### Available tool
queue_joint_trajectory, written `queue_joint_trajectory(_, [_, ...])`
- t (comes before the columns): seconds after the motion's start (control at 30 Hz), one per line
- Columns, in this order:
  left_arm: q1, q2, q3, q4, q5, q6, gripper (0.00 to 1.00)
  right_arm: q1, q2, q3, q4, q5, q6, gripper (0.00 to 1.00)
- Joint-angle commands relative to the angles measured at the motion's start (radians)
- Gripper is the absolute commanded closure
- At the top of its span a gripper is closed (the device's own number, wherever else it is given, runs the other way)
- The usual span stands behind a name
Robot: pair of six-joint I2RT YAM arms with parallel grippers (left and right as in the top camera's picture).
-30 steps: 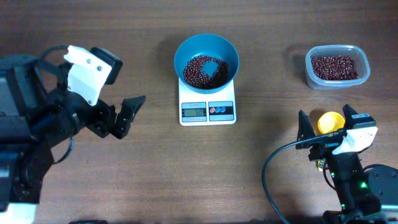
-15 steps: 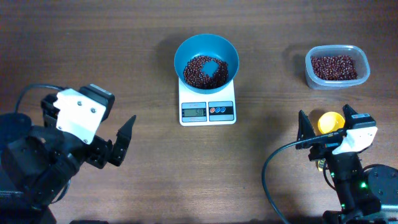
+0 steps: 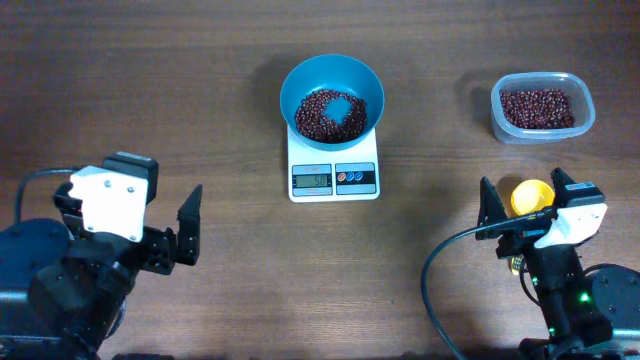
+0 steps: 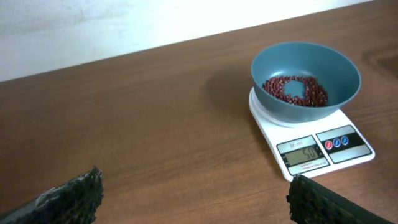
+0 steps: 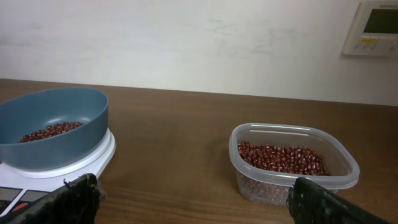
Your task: Scoop item into bowl and weigh 50g on scale
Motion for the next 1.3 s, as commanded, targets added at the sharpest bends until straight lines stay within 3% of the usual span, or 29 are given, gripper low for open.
queue_joint_trajectory(0.0, [-0.003,-0.010,-0.015,0.006,-0.014,-0.014,0.01,0.005,-0.005,-0.005,-0.005,-0.002,0.001,0.01])
queue_joint_trajectory(0.7, [-0.003,-0.342,-0.219,0.023,-0.085,-0.014,0.01,0.005,-0.005,-0.005,-0.005,-0.002,0.001,0.01])
queue_joint_trajectory(0.97, [-0.003,-0.423,-0.223,-0.044,-0.093,-0.014,0.01,0.005,-0.005,-0.005,-0.005,-0.002,0.001,0.01])
queue_joint_trajectory(1.27, [-0.002,-0.426,-0.223,-0.055,-0.385,-0.014,0.01,0.005,-0.005,-0.005,-0.005,-0.002,0.001,0.01])
